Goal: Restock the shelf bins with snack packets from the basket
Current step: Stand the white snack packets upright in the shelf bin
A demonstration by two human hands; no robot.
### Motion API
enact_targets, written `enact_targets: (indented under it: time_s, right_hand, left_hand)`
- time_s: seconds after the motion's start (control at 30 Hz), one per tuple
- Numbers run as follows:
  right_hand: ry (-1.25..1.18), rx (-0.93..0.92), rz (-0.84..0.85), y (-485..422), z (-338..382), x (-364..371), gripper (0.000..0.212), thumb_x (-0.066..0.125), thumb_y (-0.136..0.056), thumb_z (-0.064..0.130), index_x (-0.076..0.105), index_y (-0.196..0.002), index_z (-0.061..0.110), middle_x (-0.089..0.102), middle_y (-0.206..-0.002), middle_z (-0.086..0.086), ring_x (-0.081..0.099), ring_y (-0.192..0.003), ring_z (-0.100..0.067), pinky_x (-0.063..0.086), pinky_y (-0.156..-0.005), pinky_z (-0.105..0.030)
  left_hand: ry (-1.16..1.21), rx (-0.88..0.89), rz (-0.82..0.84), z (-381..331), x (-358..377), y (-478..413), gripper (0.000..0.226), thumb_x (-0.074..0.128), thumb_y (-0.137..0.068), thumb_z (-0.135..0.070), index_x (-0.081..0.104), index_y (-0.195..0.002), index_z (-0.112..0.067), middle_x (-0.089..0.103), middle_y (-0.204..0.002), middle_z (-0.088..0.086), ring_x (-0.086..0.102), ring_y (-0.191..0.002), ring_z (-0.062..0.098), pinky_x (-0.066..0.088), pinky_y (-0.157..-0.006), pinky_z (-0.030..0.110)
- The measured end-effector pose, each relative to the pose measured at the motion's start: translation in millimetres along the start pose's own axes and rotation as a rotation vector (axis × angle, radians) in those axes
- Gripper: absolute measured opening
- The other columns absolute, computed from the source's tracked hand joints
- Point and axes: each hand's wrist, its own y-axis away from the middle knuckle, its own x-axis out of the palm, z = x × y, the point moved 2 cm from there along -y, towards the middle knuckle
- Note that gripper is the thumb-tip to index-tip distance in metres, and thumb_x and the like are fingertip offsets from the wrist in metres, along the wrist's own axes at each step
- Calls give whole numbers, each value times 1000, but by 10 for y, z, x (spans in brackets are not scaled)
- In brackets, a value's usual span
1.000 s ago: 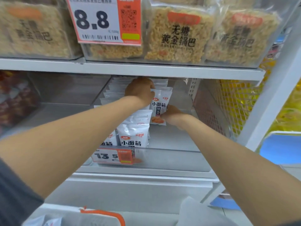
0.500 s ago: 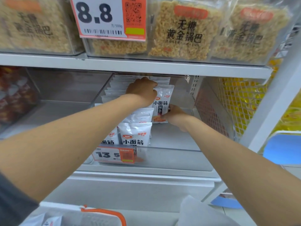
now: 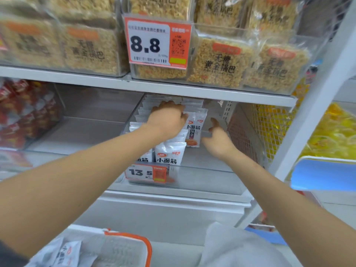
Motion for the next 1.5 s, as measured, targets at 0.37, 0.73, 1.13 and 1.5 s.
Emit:
enact_targets:
  time_s: [0.37,0.73,1.13,1.5]
  right_hand:
    - [-41,-469,-201,1230,593,648,12,56,-82,8,50,-89,16,50,-71,8,50,-65,-18,42,-62,-35]
    - [304,-412,545,1839,320,2333,19,52,-90,15,58,-107,15,64,-98,-3,59,-88,-25,48,-72,-36]
    - [451,-139,1343,2787,-309,3538,30,64,-89,25,67,-101,-3,65,-99,-21,64,-95,-38,53,-75,-41]
    - [513,-166,1620,3255,-246,3567,35,70,-86,34,60,-74,3,50,-69,-6,46,-63,-23,38,-58,-28]
  left_hand:
    - [242,-259,-340,324,-203,1585,7,52,-86,-23,47,-80,-23,58,-78,-5,53,-74,22,40,-61,34]
    - [227,-579,59,1551,507,3030,6,56,-82,-23,50,-81,-23,63,-77,-1,60,-78,26,44,-63,33]
    - [9,-661,744,2092,1122,3630,19,62,-84,-25,64,-102,-19,64,-109,1,63,-96,24,53,-81,34]
    - [58,-605,895,2050,1106,3775,25,58,-83,-10,64,-107,-10,63,-112,6,64,-95,23,49,-73,30]
